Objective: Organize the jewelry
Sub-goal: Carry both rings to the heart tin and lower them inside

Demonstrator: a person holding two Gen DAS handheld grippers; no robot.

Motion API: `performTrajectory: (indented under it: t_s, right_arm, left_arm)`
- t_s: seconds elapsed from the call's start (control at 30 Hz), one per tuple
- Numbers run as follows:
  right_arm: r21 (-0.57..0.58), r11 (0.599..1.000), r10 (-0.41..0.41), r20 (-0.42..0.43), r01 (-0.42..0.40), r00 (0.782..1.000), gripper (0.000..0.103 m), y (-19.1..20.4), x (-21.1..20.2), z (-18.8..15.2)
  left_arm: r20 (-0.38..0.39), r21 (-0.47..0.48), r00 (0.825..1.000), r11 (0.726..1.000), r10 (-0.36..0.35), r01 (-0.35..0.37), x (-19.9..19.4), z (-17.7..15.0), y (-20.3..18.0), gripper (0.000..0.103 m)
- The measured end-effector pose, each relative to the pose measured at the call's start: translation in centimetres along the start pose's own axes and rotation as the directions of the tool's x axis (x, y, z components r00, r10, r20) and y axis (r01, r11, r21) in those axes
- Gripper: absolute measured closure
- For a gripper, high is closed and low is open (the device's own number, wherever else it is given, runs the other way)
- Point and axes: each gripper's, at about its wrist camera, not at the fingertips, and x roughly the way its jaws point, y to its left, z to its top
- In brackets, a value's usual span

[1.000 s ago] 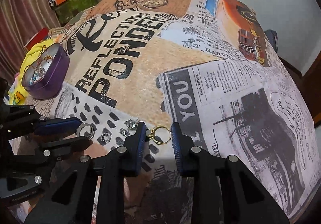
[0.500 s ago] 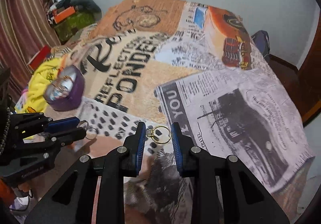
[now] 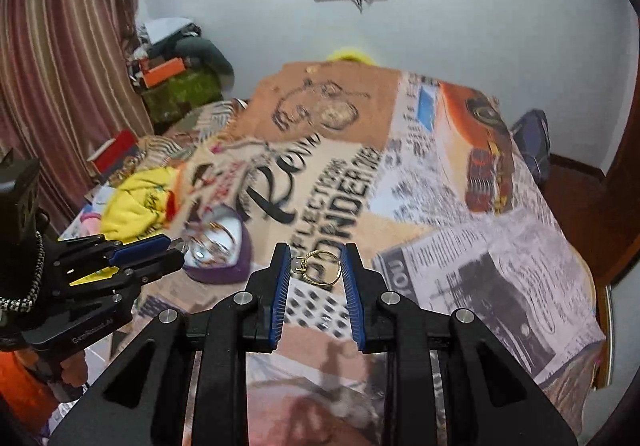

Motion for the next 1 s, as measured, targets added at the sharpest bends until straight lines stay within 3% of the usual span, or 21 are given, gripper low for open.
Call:
performTrajectory:
  t_s: [0.27,0.47,1.0]
  right_arm:
    - [-0.018,0.999,0.043,0.043,-0.043,0.998,0.079,3.0,0.0,1.6]
    - [-0.033,0.997,0.073,0.027,-0.072,0.997,0.079,4.7,1.5,2.1]
    - [-0.033,0.989,0.14,-0.109,-0.144,0.984,0.079,7.0,8.8,1.7]
  left_arm:
    - [0.079,-0.007,0.996,0.999,0.046,-0.045,-2.8,1.5,2.8,0.084]
    - [0.096,-0.01,0.993,0.998,0.066,-0.065,-2.8,1.4,4.5,0.084]
    - [-0.045,-0.059,0.999,0.998,-0.012,0.009,3.6,-2.1,7.4,0.084]
